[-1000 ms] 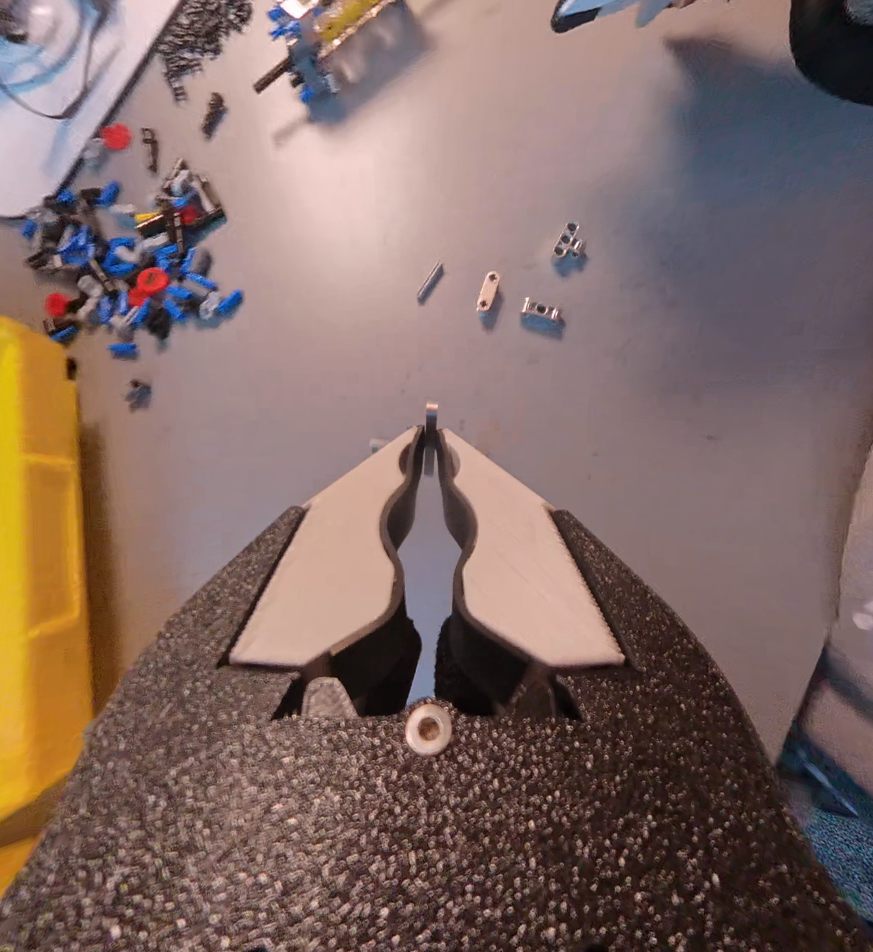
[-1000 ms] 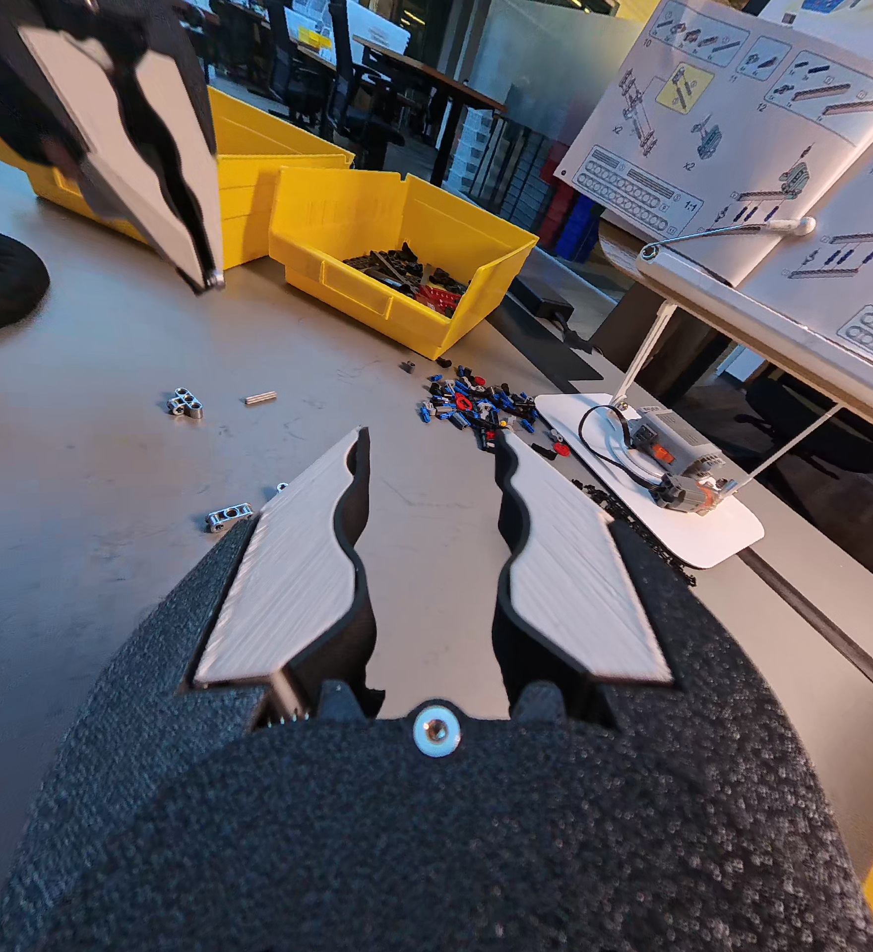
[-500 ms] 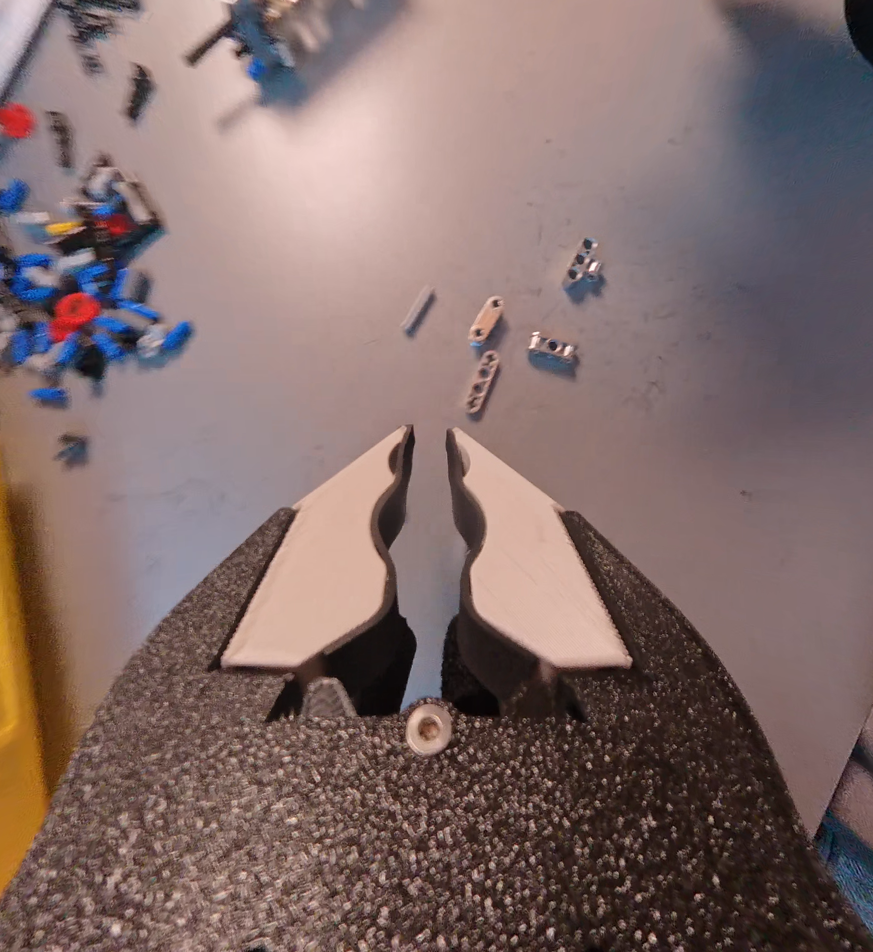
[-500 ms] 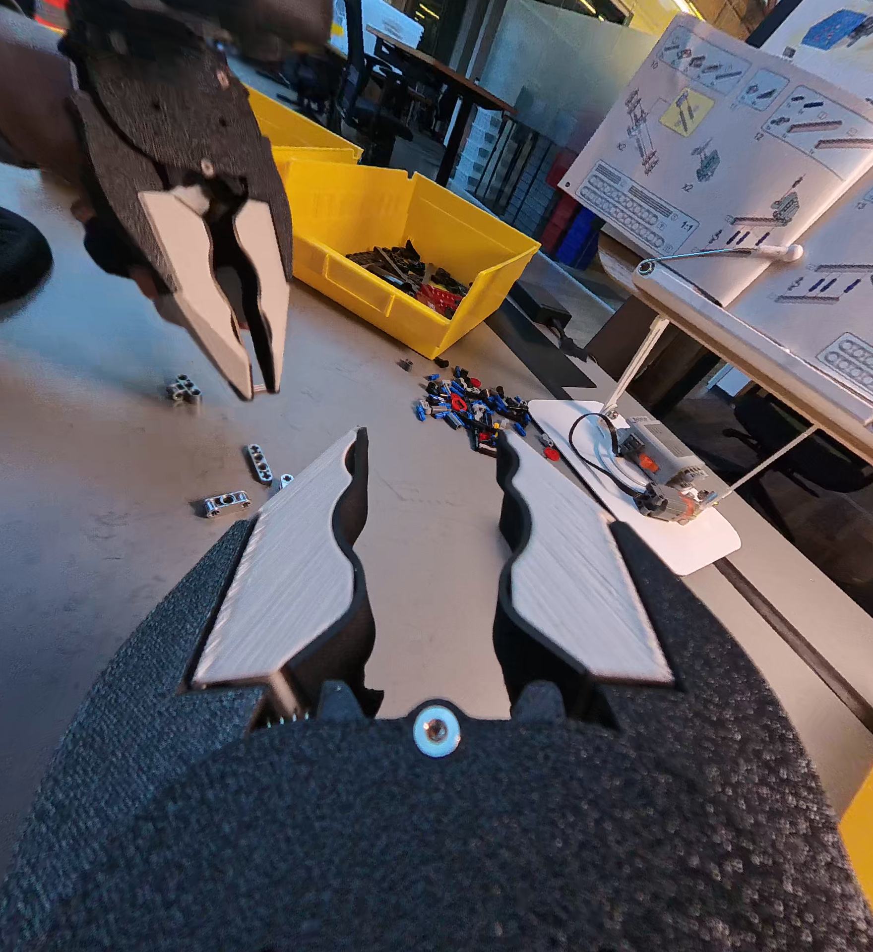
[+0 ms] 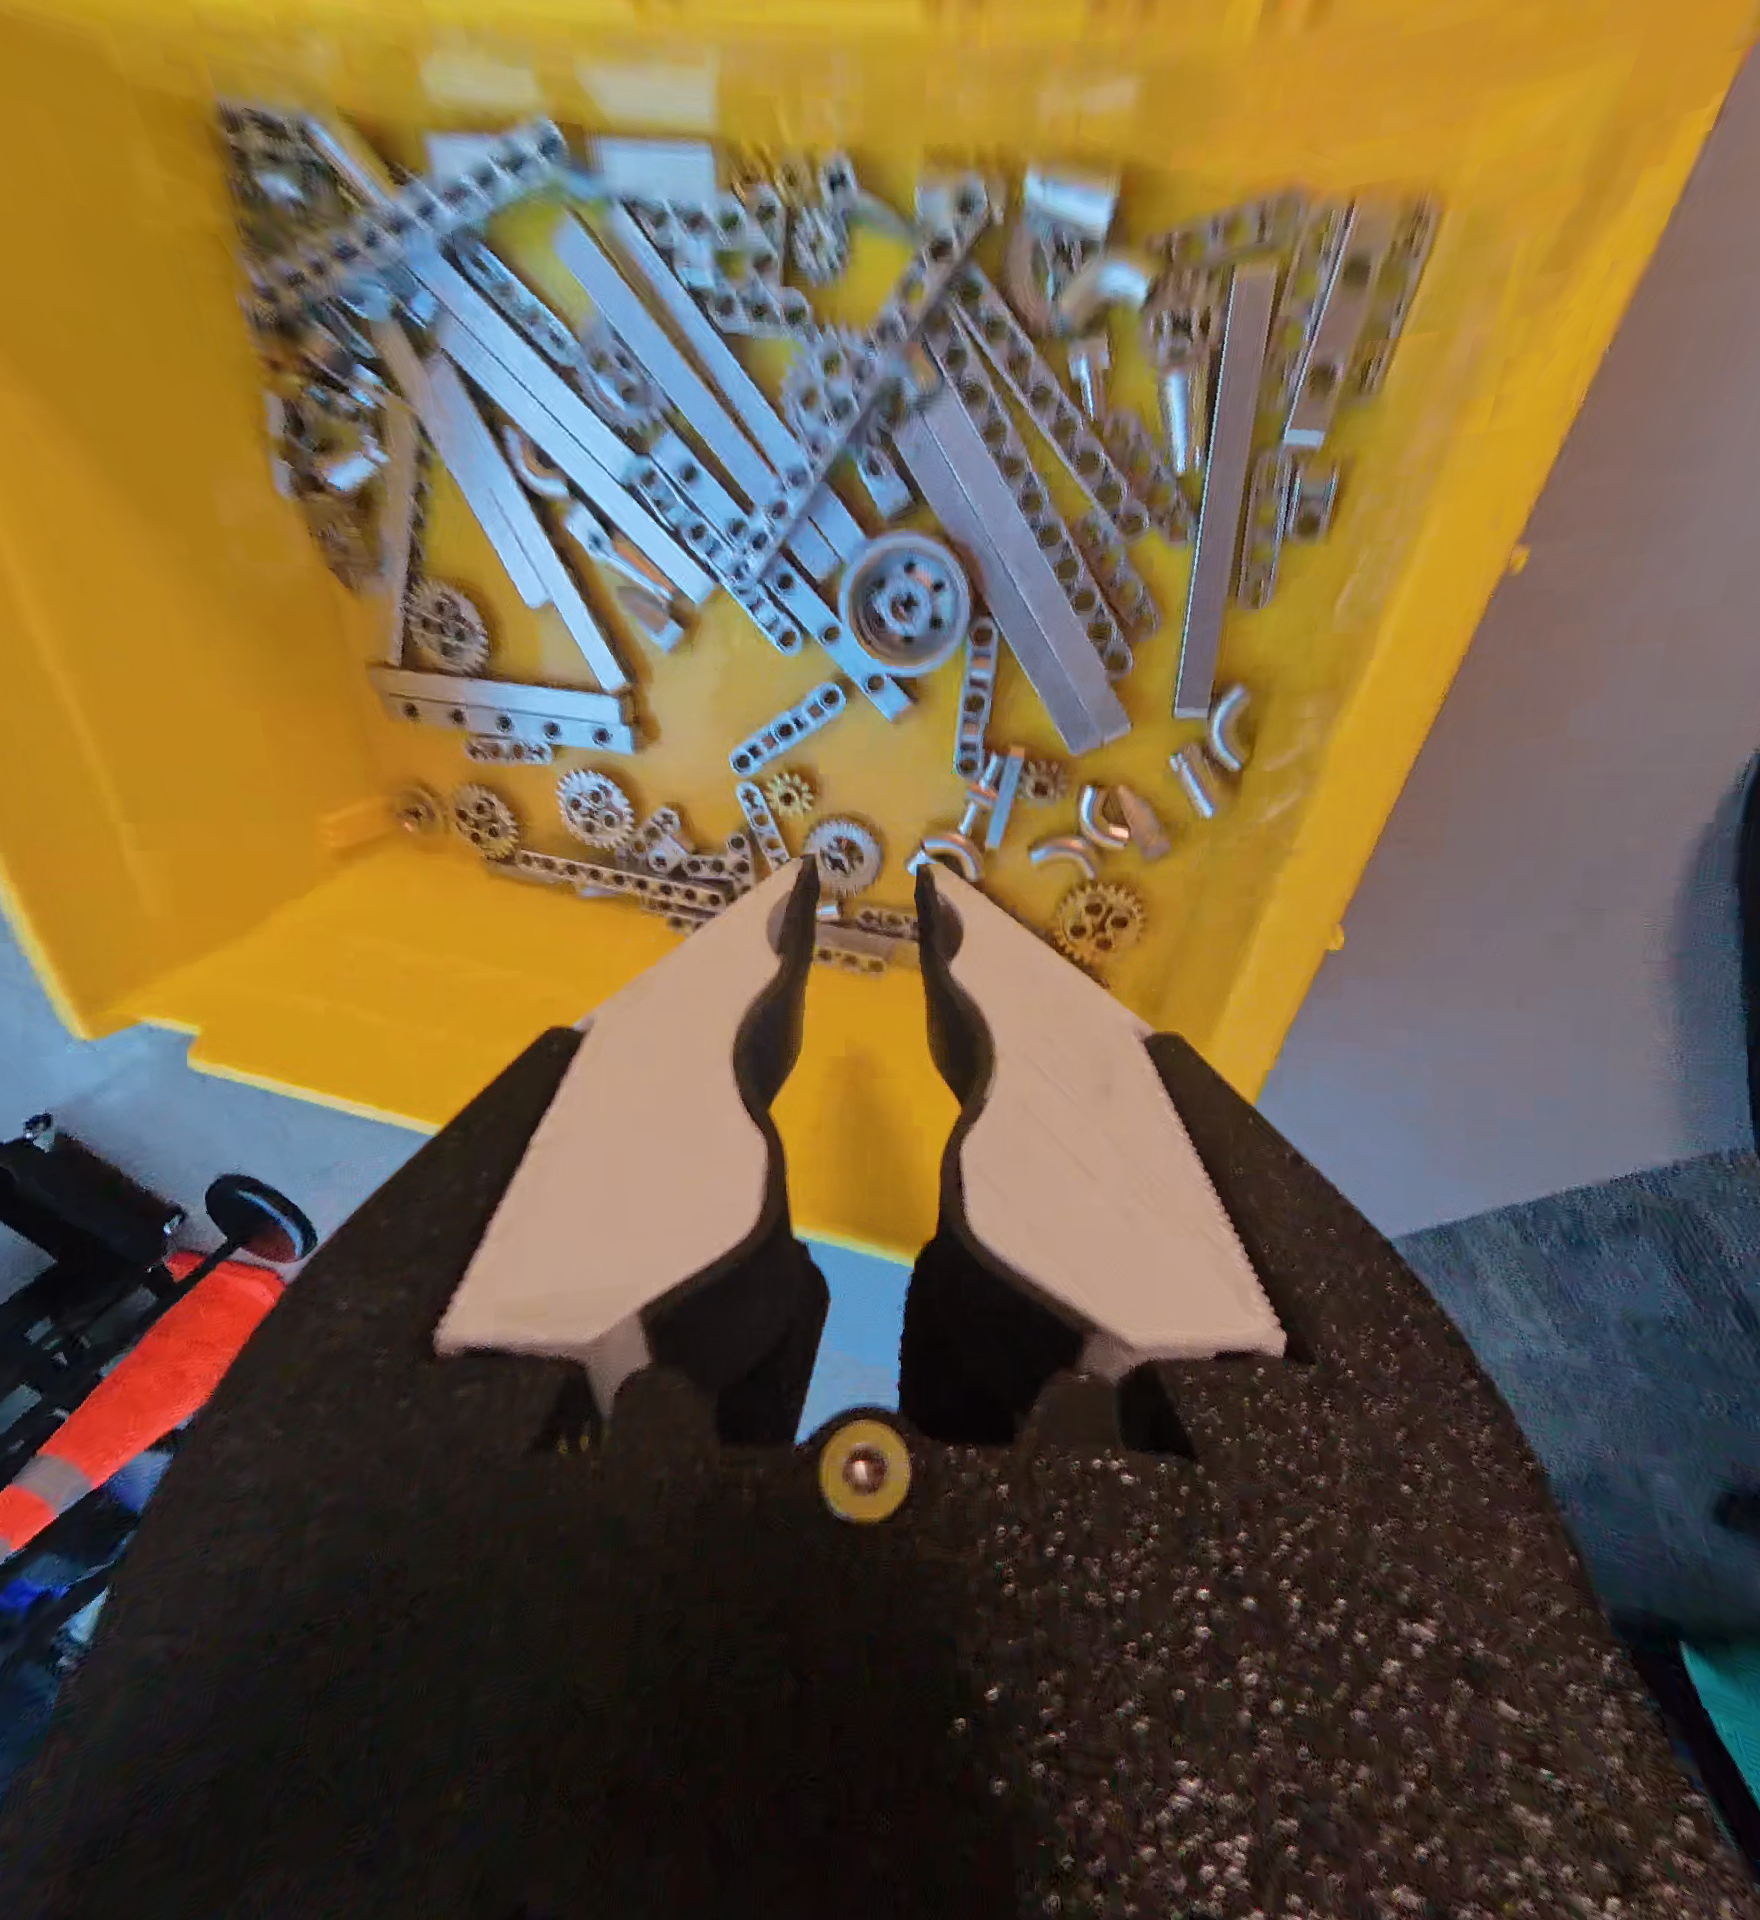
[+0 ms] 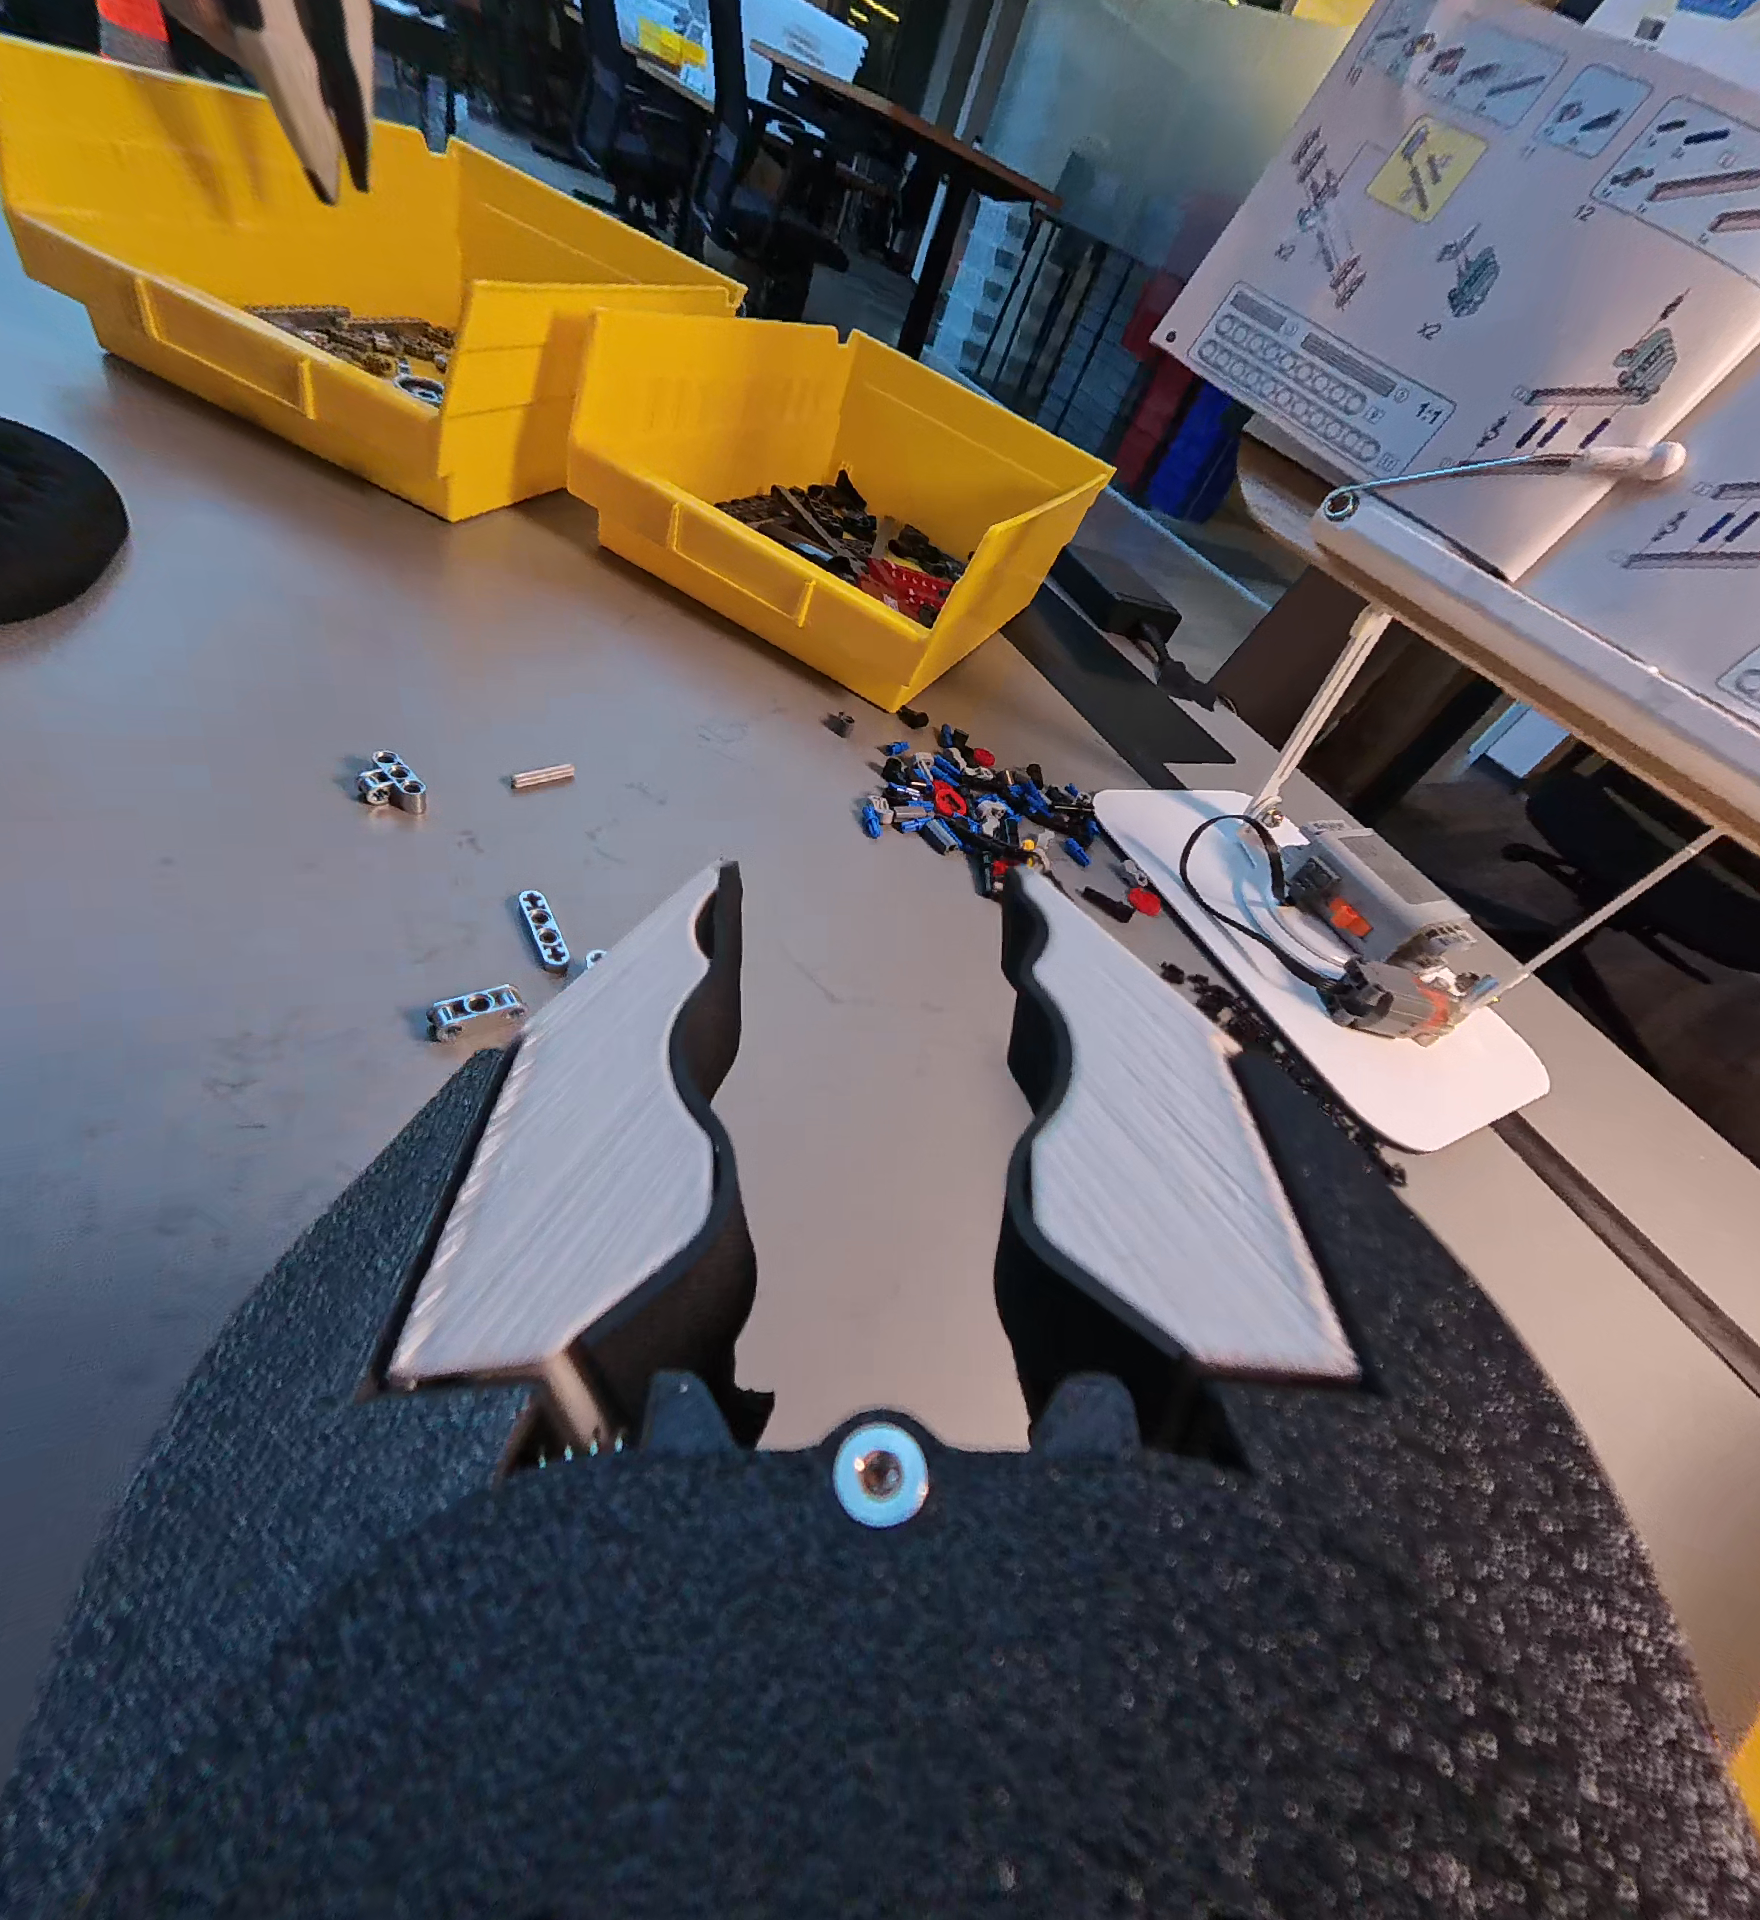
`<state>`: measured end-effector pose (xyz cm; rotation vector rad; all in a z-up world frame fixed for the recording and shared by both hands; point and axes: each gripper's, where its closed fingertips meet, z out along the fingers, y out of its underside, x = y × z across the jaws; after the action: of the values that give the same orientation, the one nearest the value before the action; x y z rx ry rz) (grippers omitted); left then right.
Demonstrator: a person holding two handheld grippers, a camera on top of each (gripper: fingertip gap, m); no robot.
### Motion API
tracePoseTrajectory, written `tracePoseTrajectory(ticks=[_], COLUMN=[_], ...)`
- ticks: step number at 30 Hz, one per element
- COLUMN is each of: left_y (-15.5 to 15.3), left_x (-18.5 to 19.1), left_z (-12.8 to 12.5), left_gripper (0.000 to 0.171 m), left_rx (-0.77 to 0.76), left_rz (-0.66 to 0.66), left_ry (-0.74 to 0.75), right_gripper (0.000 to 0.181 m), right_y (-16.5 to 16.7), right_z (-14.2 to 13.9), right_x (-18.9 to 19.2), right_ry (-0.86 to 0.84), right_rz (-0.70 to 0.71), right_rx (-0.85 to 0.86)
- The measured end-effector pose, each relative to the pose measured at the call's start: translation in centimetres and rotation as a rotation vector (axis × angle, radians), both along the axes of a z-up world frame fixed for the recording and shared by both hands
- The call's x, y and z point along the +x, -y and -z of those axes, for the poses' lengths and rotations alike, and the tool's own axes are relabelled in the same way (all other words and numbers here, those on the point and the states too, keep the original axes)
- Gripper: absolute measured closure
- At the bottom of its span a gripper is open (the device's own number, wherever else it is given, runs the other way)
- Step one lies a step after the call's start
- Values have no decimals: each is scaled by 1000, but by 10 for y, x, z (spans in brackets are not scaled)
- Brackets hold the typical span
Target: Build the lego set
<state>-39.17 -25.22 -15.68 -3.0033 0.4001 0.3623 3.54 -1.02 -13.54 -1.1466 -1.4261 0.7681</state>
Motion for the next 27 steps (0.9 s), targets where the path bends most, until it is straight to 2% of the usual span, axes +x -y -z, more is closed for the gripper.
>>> tracePoseTrajectory(ticks=[5, 12, 17, 19, 27], left_y=[21, 34, 34, 33, 25], left_x=[7, -4, 4, 10, 15], left_z=[39, 66, 72, 72, 75], left_gripper=[154, 154, 156, 163, 163], left_rx=[-165, -321, -325, -318, -272], left_rz=[78, 132, 130, 127, 108], left_ry=[62, 30, 106, 136, 128], right_gripper=[133, 133, 134, 134, 134], right_y=[-4, -6, -8, -8, -7], right_z=[10, 16, 16, 16, 17], right_x=[-2, -3, -2, -2, -3], right_ry=[19, 34, 32, 32, 40], right_rz=[11, 21, 28, 28, 24], right_rx=[-23, -35, -35, -37, -32])
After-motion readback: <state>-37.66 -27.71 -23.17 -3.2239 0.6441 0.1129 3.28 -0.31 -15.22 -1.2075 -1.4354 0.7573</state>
